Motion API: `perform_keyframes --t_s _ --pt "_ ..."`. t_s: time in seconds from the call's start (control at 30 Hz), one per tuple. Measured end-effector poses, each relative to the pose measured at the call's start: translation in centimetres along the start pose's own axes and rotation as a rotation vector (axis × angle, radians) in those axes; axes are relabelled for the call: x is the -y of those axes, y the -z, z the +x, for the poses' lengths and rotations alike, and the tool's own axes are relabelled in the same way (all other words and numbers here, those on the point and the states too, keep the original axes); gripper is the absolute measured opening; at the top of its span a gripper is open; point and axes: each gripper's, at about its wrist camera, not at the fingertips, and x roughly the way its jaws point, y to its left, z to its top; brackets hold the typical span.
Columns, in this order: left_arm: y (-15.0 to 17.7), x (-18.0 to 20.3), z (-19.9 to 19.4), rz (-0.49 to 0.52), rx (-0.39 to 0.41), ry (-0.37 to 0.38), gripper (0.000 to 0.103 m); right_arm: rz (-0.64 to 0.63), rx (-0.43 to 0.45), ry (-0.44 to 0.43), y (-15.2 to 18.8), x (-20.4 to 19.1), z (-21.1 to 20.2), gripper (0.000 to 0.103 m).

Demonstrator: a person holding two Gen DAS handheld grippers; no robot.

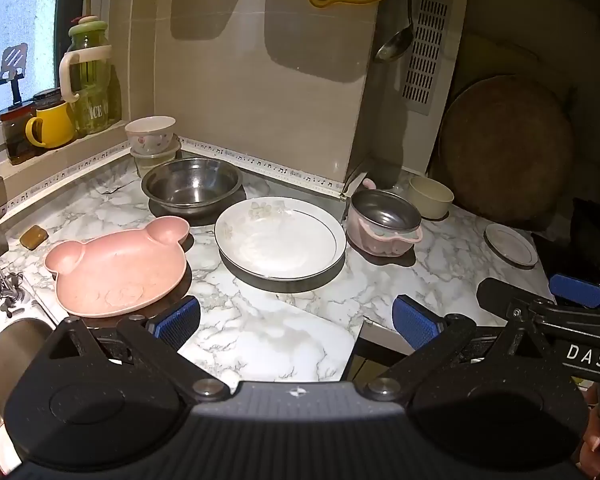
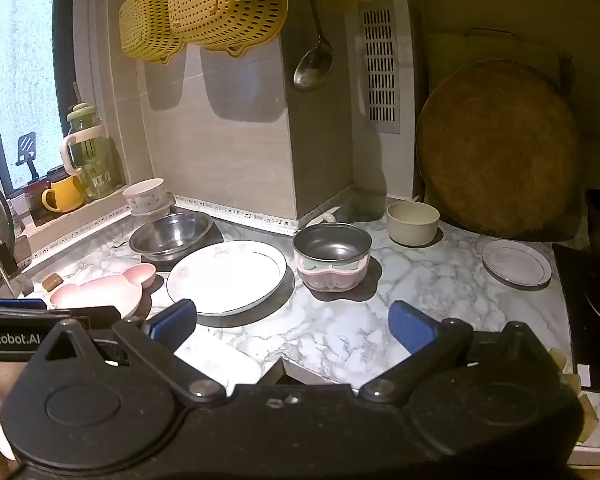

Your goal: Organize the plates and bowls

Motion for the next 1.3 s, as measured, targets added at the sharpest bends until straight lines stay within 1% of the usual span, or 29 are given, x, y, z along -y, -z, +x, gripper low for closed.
perform_keyframes --t_s 0.27,0.47,0.8,1.3 --pt "-0.1 -0.4 -0.2 0.012 0.021 0.015 0.103 0.003 0.017 0.009 0.1 0.1 -1.0 0.103" --pt "0.0 0.7 -0.8 0.036 0.021 0.027 0.103 0.017 0.02 0.028 -0.1 0.3 -1.6 0.103" --pt "0.0 0.7 -0.9 0.051 0.02 0.054 0.103 0.031 0.022 0.055 -0.1 0.1 -2.3 0.103" --pt "-0.3 1.4 -0.9 0.069 0.023 0.067 0.103 0.043 0.026 0.069 -0.3 0.3 -2.7 0.103"
